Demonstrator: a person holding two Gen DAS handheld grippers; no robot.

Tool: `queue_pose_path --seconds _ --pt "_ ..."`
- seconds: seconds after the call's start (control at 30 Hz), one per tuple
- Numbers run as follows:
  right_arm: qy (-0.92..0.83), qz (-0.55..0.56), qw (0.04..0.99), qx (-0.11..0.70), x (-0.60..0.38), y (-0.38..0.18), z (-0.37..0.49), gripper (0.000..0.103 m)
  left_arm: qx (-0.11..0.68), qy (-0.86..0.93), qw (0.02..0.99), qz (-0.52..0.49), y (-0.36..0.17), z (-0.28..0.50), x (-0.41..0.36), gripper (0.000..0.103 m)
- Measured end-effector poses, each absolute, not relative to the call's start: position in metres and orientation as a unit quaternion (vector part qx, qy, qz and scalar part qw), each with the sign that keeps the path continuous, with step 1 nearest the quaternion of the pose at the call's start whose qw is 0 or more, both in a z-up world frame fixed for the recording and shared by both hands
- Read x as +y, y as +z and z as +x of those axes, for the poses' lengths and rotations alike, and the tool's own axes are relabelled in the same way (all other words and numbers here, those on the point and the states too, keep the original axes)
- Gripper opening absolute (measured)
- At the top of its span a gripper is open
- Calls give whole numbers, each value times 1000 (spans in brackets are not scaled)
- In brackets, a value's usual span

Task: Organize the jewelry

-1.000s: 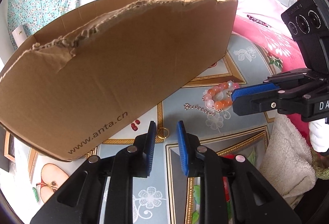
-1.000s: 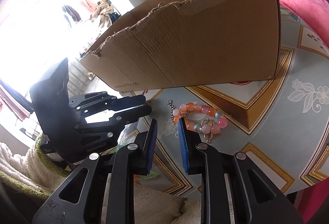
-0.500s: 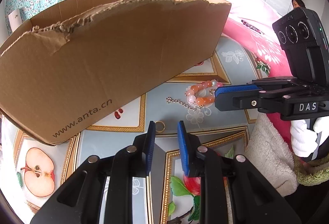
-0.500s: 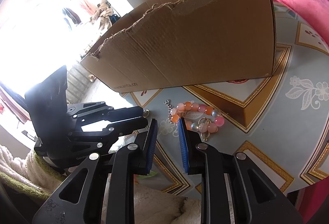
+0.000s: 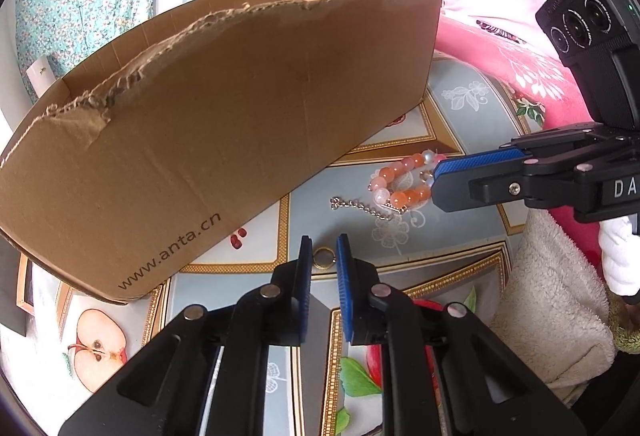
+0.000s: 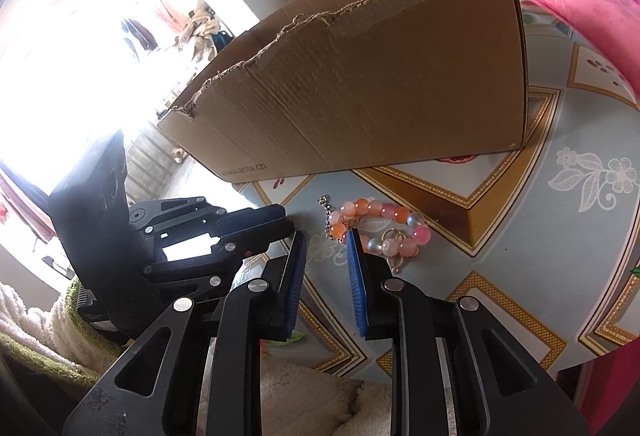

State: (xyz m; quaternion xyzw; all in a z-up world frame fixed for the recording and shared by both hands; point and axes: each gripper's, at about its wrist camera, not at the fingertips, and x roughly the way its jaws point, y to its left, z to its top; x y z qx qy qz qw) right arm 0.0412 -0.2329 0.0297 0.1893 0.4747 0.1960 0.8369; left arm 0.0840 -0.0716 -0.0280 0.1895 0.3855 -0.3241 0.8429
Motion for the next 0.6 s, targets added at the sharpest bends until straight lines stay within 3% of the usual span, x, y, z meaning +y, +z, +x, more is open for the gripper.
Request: queue_pose_path --seconds 0.33,0.6 --pt "187 172 850 462 -233 37 36 21 384 -312 853 167 -24 85 -65 11" --pt "175 75 869 457 -204 41 36 21 382 -293 867 128 -16 87 -50 11"
